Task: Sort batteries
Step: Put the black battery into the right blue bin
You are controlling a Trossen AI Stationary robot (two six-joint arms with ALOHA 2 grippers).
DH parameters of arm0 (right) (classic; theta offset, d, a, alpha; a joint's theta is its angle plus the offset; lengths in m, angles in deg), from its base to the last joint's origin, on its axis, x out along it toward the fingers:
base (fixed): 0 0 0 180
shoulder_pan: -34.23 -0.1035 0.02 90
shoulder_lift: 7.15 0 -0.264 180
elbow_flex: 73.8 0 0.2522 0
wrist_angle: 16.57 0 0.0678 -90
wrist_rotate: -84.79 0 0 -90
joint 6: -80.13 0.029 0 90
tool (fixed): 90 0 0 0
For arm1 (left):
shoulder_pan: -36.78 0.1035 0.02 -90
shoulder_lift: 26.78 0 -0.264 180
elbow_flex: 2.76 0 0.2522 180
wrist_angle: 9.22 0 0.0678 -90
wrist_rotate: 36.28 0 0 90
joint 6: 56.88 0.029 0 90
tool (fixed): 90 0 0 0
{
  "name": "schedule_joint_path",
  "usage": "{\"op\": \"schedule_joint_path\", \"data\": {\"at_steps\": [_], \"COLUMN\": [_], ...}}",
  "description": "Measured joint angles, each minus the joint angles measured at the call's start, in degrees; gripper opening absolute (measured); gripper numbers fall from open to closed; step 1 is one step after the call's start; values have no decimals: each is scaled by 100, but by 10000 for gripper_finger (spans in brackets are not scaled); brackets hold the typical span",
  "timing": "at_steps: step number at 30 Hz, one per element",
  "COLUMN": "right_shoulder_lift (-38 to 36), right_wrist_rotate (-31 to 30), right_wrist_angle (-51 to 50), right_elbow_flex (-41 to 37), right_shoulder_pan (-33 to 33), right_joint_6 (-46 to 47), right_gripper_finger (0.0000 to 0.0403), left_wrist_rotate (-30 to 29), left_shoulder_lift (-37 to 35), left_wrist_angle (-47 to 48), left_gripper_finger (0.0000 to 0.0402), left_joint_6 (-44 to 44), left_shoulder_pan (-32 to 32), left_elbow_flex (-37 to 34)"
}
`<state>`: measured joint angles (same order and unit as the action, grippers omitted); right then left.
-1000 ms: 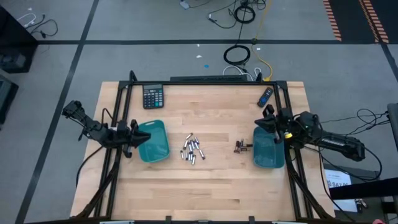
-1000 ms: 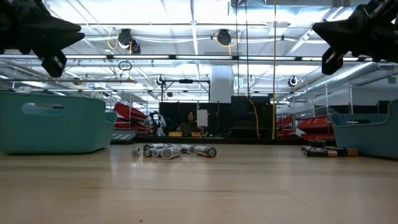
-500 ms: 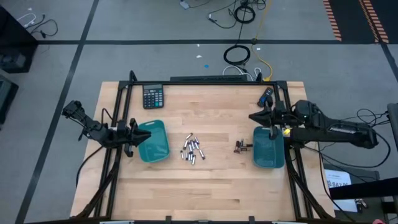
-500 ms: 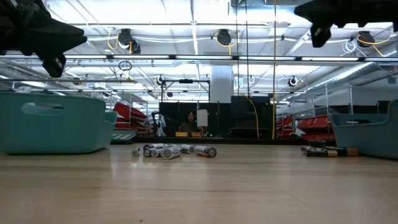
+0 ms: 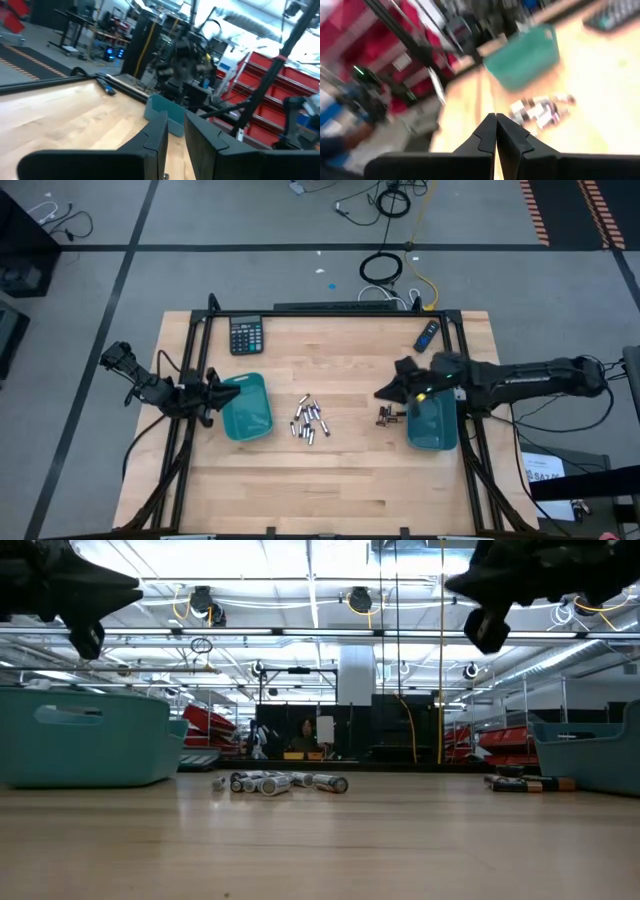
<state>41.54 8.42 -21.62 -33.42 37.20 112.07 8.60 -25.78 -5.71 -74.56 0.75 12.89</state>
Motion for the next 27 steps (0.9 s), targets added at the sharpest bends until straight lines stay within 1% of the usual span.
{"op": "schedule_joint_path", "data": {"at_steps": [4,8,12,14,17,20,23,25,27], "right_shoulder_lift": [814,1623,2327,2621,2981,3223,3344,3417,3493], "right_wrist_rotate": [-657,-1325,-2115,-2292,-2423,-2412,-2364,-2146,-1930], "right_wrist_angle": [-1182,-2517,-3780,-4166,-4528,-4802,-4991,-5162,-5325], "right_elbow_flex": [807,1871,2743,3030,3270,3362,3399,3398,3398], "right_shoulder_pan": [-534,-1112,-1549,-1657,-1731,-1738,-1734,-1734,-1734], "right_joint_6": [-532,-1211,-1842,-2060,-2222,-2193,-2066,-1964,-1872], "right_gripper_finger": [3,4,5,13,47,98,152,184,206], "left_wrist_rotate": [-319,-258,-247,-310,-469,-512,-514,-589,-693], "left_shoulder_lift": [0,0,0,0,16,233,754,1227,1746], "left_wrist_angle": [-10,-21,25,72,592,1288,1946,2272,2423], "left_gripper_finger": [72,72,72,72,72,72,72,72,72], "left_joint_6": [-2,107,593,929,1156,918,461,215,189], "left_shoulder_pan": [2,1,4,6,8,11,10,11,53], "left_elbow_flex": [0,28,256,458,948,1432,1898,2234,2571]}}
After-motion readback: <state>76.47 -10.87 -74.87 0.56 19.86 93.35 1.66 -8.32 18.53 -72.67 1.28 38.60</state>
